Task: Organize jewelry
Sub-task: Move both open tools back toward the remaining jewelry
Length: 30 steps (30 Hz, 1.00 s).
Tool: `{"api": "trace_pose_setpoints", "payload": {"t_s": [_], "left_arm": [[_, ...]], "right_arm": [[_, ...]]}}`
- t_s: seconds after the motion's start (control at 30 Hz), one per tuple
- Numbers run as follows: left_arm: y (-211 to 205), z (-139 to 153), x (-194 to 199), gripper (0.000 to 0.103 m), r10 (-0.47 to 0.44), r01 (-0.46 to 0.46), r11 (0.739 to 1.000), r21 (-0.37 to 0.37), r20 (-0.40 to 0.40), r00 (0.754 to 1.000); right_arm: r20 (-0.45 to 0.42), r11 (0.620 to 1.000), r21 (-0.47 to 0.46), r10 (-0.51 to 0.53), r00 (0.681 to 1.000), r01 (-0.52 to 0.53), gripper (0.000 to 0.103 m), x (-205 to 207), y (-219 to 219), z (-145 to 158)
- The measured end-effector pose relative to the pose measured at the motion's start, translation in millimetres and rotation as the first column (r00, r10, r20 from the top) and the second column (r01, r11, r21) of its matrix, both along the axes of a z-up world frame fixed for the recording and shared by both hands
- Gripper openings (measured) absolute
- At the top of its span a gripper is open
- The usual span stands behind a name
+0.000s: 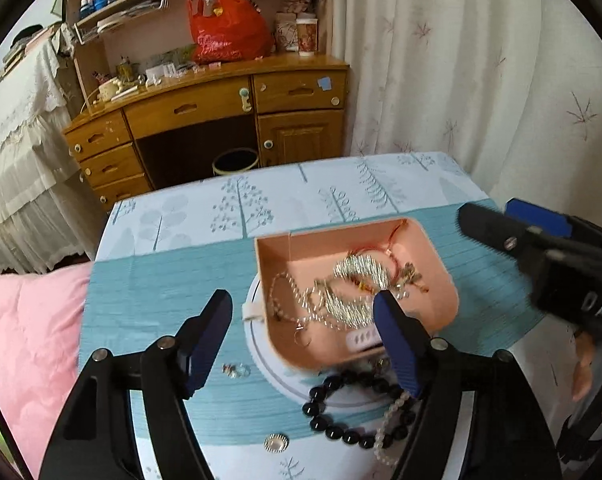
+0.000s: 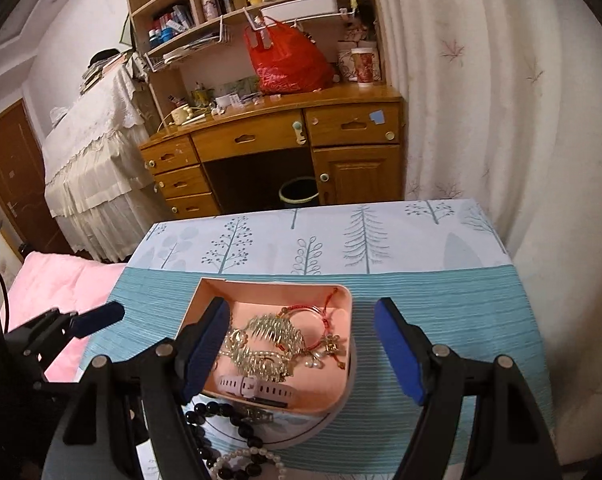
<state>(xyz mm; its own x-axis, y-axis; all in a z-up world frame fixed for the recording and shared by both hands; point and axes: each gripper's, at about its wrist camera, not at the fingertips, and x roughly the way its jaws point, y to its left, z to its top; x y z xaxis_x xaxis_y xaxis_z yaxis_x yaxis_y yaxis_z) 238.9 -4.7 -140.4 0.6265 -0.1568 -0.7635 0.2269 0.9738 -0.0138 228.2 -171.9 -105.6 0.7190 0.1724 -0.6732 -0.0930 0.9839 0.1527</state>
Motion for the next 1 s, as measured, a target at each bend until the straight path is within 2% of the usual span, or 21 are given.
{"api": "trace_pose_setpoints", "payload": {"t_s": [0.3, 0.53, 0.57, 0.63, 0.83, 0.93, 1.0], "left_arm": [[33, -14, -24, 0.072, 0.038, -0.037, 0.999, 0.010, -0.075, 0.996], [56, -36, -51, 0.072, 0.045, -0.048, 0.999, -0.012, -0.161, 0.986], [57, -40, -55, 0.072, 0.037, -0.039, 0.999, -0.010, -0.171, 0.985], [60, -47, -64, 0.072, 0.023, -0.024, 1.000, 0.002, -0.182, 0.983], [65, -65, -80, 0.071, 0.018, -0.020, 1.000, -0.003, -0.213, 0.977], [63, -72, -84, 0.071, 0.015, -0.019, 1.000, -0.017, -0.219, 0.976], [60, -77, -84, 0.071, 0.009, -0.015, 1.000, -0.025, -0.216, 0.976]], "right_arm": [[-0.039, 1.000, 0.000, -0.029, 0.999, 0.029, 0.075, -35, 7, -11], [-0.123, 0.999, -0.021, -0.035, 0.992, 0.033, 0.075, -61, 13, -35], [-0.138, 0.999, -0.029, -0.036, 0.990, 0.033, 0.074, -66, 15, -39], [-0.167, 0.999, -0.041, -0.036, 0.985, 0.029, 0.065, -74, 18, -46], [-0.270, 0.998, -0.065, -0.019, 0.963, 0.001, 0.060, -93, 27, -70], [-0.326, 0.997, -0.070, -0.008, 0.945, -0.016, 0.049, -101, 31, -85], [-0.361, 0.997, -0.074, -0.008, 0.932, -0.020, 0.046, -105, 33, -94]]}}
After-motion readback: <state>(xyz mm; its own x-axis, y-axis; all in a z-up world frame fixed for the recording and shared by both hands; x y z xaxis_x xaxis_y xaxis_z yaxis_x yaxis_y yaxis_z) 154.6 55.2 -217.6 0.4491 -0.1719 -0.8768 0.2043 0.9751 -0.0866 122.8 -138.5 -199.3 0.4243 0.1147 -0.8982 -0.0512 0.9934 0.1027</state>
